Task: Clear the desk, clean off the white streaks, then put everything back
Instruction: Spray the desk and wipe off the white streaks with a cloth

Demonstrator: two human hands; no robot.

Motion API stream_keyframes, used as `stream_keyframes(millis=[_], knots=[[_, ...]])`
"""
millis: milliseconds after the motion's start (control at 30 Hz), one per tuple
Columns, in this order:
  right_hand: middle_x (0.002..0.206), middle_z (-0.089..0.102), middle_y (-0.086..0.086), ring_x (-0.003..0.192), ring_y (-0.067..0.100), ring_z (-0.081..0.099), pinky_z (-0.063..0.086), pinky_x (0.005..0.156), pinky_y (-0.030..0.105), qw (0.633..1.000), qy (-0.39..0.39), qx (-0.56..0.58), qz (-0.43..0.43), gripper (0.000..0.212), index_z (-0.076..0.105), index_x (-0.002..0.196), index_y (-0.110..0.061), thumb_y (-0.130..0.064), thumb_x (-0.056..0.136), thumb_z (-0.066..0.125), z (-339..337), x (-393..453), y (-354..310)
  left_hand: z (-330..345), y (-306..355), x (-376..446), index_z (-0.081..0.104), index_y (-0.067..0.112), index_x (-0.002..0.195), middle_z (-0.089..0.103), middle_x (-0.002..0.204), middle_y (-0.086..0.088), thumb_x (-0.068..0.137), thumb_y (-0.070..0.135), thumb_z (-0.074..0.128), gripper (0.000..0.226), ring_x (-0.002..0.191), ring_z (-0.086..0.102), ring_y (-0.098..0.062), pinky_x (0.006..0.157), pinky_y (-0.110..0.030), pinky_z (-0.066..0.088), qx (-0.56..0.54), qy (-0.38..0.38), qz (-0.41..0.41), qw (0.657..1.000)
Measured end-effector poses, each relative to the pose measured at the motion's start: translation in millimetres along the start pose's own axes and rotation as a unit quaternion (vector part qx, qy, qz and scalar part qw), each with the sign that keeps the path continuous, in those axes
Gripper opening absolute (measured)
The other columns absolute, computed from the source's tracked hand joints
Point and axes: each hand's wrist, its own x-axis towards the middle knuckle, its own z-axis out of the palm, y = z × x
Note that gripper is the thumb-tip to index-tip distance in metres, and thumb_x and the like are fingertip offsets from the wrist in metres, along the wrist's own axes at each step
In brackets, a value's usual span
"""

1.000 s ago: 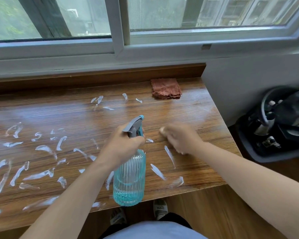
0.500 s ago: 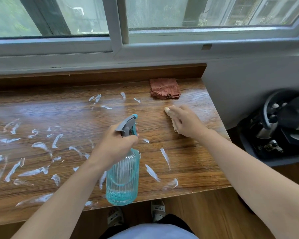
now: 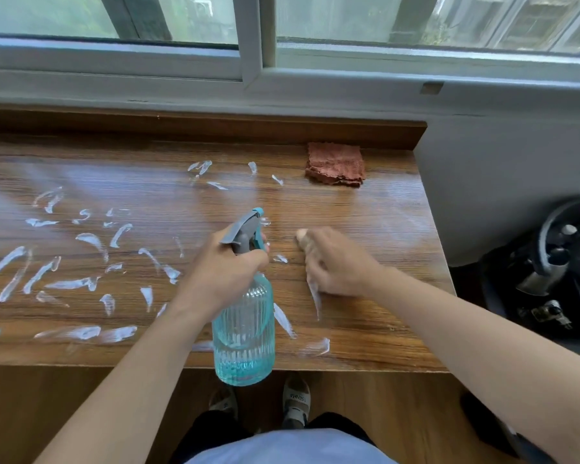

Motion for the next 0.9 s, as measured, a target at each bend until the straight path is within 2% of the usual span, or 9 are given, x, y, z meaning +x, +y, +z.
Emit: stream_keyframes(millis=[67,133,200,333,400,533,633,733,900], knots=[[0.115,0.062,0.003,0.101,0.013,0.054,0.041,0.085,0.017,0.992,-0.076,0.004,-0.101,0.036,0.051,0.131,-0.007,-0.023,0.099,0.052,-1,-24,-7,1,-1,-6,0.07,0.02,0.095,0.063,0.07,0.003,0.085,0.017,0.069,0.01,0.069,0.051,-0.018,0.068,-0.035,0.042,-0.002,-0.009,-0.011,1.0],[0.124,0.065,0.008,0.108,0.021,0.058,0.048,0.091,0.03,0.991,-0.092,-0.008,-0.1,0.043,0.051,0.139,-0.006,-0.024,0.1,0.055,-8,-28,-3,0,-2,-11,0.07,0.018,0.096,0.06,0.068,-0.001,0.078,0.028,0.068,0.02,0.07,0.052,-0.021,0.068,-0.038,0.044,0.014,-0.017,-0.021,1.0],[0.125,0.066,0.008,0.108,0.023,0.061,0.053,0.089,0.036,0.997,-0.071,-0.011,0.004,0.041,0.052,0.139,-0.01,-0.028,0.102,0.056,-16,-15,7,-3,-4,-14,0.07,0.019,0.095,0.063,0.076,-0.01,0.076,0.032,0.068,0.022,0.074,0.056,-0.023,0.068,-0.039,0.045,0.026,-0.029,-0.022,0.999],[0.1,0.065,0.002,0.087,0.021,0.058,0.051,0.073,0.037,0.973,0.041,-0.065,0.216,0.029,0.055,0.115,-0.015,-0.041,0.102,0.053,-16,13,16,-13,-7,-18,0.068,0.021,0.097,0.049,0.06,0.012,0.086,0.028,0.067,0.012,0.065,0.048,-0.02,0.067,-0.038,0.041,0.051,-0.046,-0.008,0.998],[0.088,0.059,0.001,0.079,0.023,0.056,0.043,0.064,0.037,0.979,0.038,-0.05,0.195,0.025,0.05,0.103,-0.014,-0.039,0.102,0.054,-4,4,-3,-18,-8,-20,0.068,0.021,0.096,0.051,0.064,0.009,0.082,0.03,0.065,0.016,0.067,0.05,-0.021,0.067,-0.038,0.044,0.056,-0.046,-0.004,0.997],[0.078,0.057,-0.001,0.066,0.022,0.053,0.035,0.054,0.034,0.997,-0.04,-0.047,0.044,0.03,0.048,0.103,-0.011,-0.039,0.1,0.059,13,-44,-36,-26,-13,-25,0.068,0.022,0.094,0.058,0.069,-0.002,0.077,0.034,0.066,0.02,0.069,0.054,-0.022,0.068,-0.039,0.045,0.063,-0.059,0.002,0.996],[0.087,0.063,0.004,0.077,0.029,0.059,0.042,0.061,0.038,0.989,-0.008,-0.058,0.139,0.028,0.049,0.111,-0.014,-0.039,0.101,0.057,4,-36,-23,-27,-22,-31,0.067,0.022,0.094,0.066,0.081,-0.007,0.086,0.023,0.067,0.008,0.072,0.056,-0.02,0.066,-0.036,0.046,0.057,-0.081,0.014,0.995],[0.106,0.067,0.013,0.097,0.037,0.059,0.04,0.072,0.039,0.956,0.057,-0.062,0.281,0.028,0.052,0.124,-0.013,-0.032,0.103,0.052,-3,-14,-13,-22,-32,-38,0.063,0.017,0.096,0.052,0.069,-0.002,0.086,0.021,0.065,0.011,0.066,0.047,-0.021,0.065,-0.036,0.042,0.072,-0.101,0.017,0.992],[0.125,0.057,0.007,0.111,0.028,0.055,0.047,0.089,0.04,0.974,0.017,-0.038,0.221,0.047,0.043,0.145,-0.019,-0.027,0.1,0.052,1,-40,-25,-8,-48,-51,0.05,0.01,0.087,0.04,0.068,0.0,0.085,0.019,0.063,0.016,0.062,0.039,-0.021,0.059,-0.034,0.038,0.103,-0.143,-0.002,0.984]])
